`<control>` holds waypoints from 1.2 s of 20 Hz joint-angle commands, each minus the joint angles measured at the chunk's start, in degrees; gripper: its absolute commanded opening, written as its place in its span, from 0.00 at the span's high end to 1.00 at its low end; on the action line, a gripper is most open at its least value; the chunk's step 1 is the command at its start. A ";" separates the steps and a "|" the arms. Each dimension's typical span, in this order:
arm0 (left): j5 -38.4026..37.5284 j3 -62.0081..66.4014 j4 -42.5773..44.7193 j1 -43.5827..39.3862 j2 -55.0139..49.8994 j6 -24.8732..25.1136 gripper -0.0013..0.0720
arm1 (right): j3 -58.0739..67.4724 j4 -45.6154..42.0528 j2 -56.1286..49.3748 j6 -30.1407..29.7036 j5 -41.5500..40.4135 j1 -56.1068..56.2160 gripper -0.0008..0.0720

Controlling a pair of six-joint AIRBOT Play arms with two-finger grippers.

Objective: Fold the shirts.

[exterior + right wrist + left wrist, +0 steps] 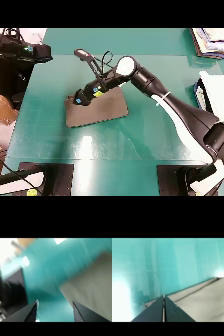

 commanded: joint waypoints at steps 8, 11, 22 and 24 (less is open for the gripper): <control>-3.76 -0.02 -1.01 1.03 0.70 1.55 0.94 | -34.18 -3.04 12.41 9.29 -3.67 -28.83 0.10; -3.06 -0.02 -2.29 1.03 0.66 1.57 0.94 | -38.69 7.26 8.31 3.85 -4.63 -31.63 0.09; -2.64 -0.02 -3.08 1.03 0.46 1.99 0.94 | -19.67 13.07 -8.81 0.24 0.15 -15.82 0.81; -2.78 -0.02 -3.54 1.01 0.48 1.99 0.94 | -17.88 13.09 -9.07 0.24 -0.59 -15.56 0.97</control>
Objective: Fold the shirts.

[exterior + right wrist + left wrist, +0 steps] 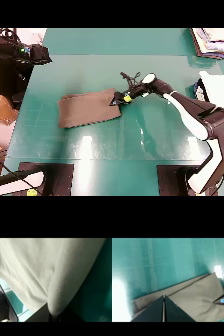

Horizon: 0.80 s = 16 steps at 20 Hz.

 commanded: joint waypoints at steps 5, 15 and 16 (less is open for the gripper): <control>-0.17 0.00 -1.05 -3.32 -0.02 0.15 0.95 | 5.75 -0.48 1.81 -0.09 0.63 -4.39 0.97; 5.79 0.00 -1.05 -17.31 -0.02 0.07 0.94 | 5.75 -15.23 22.62 7.63 -5.07 -43.93 0.97; 6.78 0.00 -1.07 -18.18 -0.02 0.07 0.94 | 5.77 -15.06 23.47 7.63 -5.75 -47.89 0.97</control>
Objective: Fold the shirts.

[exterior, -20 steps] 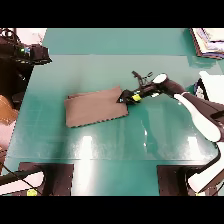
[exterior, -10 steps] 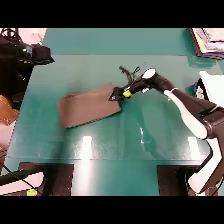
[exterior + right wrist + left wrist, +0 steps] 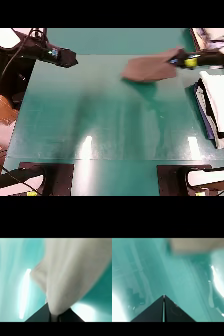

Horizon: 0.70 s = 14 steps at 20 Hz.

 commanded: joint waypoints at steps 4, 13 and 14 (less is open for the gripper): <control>5.70 0.00 -0.15 -5.57 -0.02 -0.13 0.94 | 0.09 -1.31 4.68 1.40 -5.18 -23.54 0.97; 6.49 0.00 -0.42 -6.71 -0.04 -0.52 0.94 | 6.25 -1.33 4.61 -3.13 -11.47 -28.52 0.97; 6.34 0.00 -0.42 -6.71 -0.04 -0.52 0.94 | 9.07 -1.38 4.61 -3.21 -10.47 -28.52 0.97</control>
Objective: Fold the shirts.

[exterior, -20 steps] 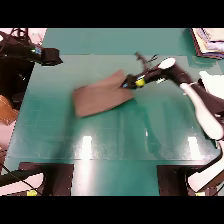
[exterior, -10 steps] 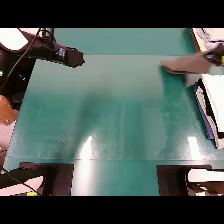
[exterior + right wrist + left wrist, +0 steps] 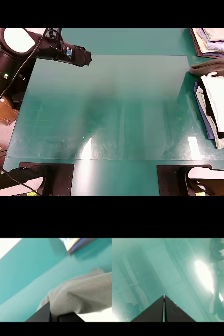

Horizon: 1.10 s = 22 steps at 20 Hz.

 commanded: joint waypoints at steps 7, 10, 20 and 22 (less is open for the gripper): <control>-0.90 0.00 -0.02 -0.15 -0.02 -0.07 0.94 | 17.90 -0.72 0.42 0.81 15.41 -4.96 0.97; -2.10 0.00 -0.02 -0.15 -0.02 -0.04 0.94 | 12.92 -1.44 3.58 1.20 22.80 -8.13 0.97; -2.23 0.00 -0.02 -0.15 -0.02 -0.04 0.94 | -24.57 -18.80 25.20 5.11 27.50 -21.38 0.96; -2.25 0.00 -0.02 -0.15 -0.02 -0.02 0.94 | -29.53 -22.32 27.30 5.09 27.52 -23.08 0.96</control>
